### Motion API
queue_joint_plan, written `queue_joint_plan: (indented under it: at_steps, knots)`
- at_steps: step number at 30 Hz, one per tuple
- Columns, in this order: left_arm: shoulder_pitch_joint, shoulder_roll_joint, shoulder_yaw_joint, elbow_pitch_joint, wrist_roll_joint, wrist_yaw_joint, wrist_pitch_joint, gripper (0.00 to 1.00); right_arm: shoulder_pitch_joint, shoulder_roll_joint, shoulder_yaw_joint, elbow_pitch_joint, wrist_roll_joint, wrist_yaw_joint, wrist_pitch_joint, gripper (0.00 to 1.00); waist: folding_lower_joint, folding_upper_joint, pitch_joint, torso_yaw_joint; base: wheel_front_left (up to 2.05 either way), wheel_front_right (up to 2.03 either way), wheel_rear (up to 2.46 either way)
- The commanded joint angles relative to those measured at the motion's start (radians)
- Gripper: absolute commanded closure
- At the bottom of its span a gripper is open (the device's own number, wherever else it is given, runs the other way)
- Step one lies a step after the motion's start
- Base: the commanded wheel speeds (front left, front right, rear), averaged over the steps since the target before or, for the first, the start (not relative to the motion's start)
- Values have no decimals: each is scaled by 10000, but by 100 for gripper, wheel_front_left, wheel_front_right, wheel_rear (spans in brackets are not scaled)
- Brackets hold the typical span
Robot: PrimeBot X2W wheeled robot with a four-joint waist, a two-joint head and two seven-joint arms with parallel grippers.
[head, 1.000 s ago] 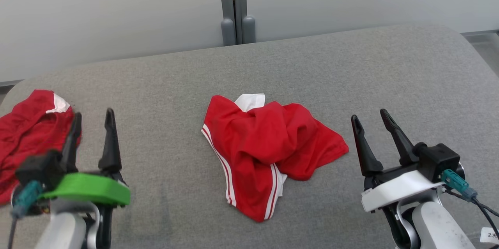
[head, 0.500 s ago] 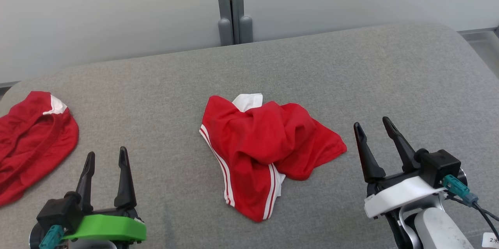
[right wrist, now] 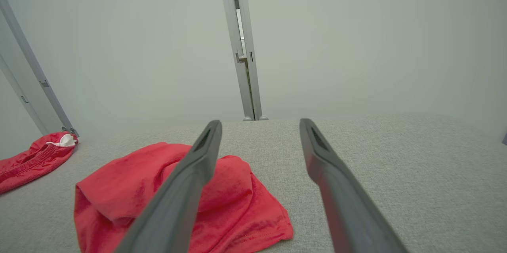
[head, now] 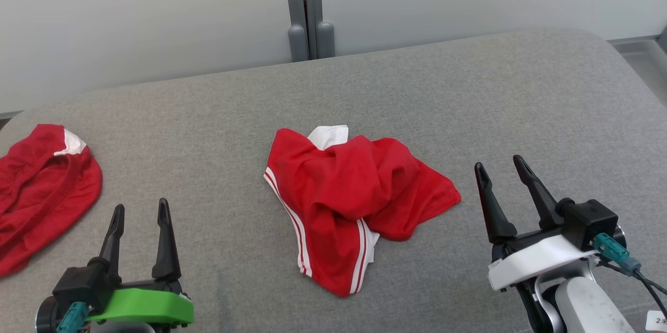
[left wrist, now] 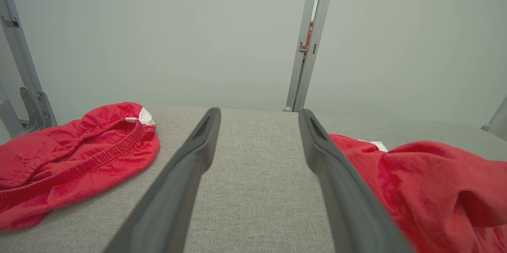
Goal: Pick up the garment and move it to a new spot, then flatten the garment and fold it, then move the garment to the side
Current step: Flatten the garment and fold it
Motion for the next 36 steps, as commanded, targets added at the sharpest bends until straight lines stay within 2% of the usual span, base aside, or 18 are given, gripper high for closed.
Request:
queue_joint_plan:
  at_steps: [1, 6, 10, 23, 26, 30, 31, 32, 33, 36]
  knots:
    - [-90, -41, 72, 38, 62, -67, -2, 0, -101, -32, -3, 1, -72, 1, -32, 0, 0, 0, 6, 22, 0, 0, 0]
    - [-156, -89, 61, 105, 150, -157, -2, 0, -114, -103, 80, 220, -29, 1, -33, 0, 0, 0, 35, 156, 0, 0, 0]
    - [-240, -120, -105, 175, 179, -235, 0, 0, -446, -354, 211, 1252, 248, 1, -33, 0, 0, 0, 107, 471, 0, 0, 0]
    - [-751, -151, -458, 416, -5, -308, -1, 0, -3253, -931, 358, 5727, 1465, -1, 3718, 0, 0, 0, 994, 1989, 0, 0, 0]
    - [-785, -153, -494, 463, -71, -317, -1, 0, -3522, -938, 387, 6444, 1593, -3, 4352, 0, 0, 0, 1036, 2209, 0, 0, 0]
    - [-733, -154, -463, 497, -140, -321, -1, 0, -3600, -777, 502, 7116, 1787, 2, 4685, 0, 0, 0, 1024, 2359, 0, 0, 0]
    - [-718, -155, -458, 517, -146, -322, -1, 0, -3596, -746, 549, 7249, 1842, 4, 4708, 28, 0, 0, 1013, 2373, 0, 0, 0]
    - [-708, -155, -458, 540, -161, -323, -1, 0, -3604, -728, 580, 7319, 1858, 2, 4665, 50, 0, 0, 994, 2381, 0, 0, 0]
    - [-695, -154, -456, 568, -184, -325, -1, 0, -3623, -725, 618, 7395, 1904, 2, 4588, 100, 0, 0, 970, 2381, 0, 0, 0]
    - [-729, -154, -449, 614, -231, -324, -1, 0, -3795, -1017, 507, 7396, 1829, -10, 3937, 100, 0, 0, 891, 2345, 0, 0, 0]
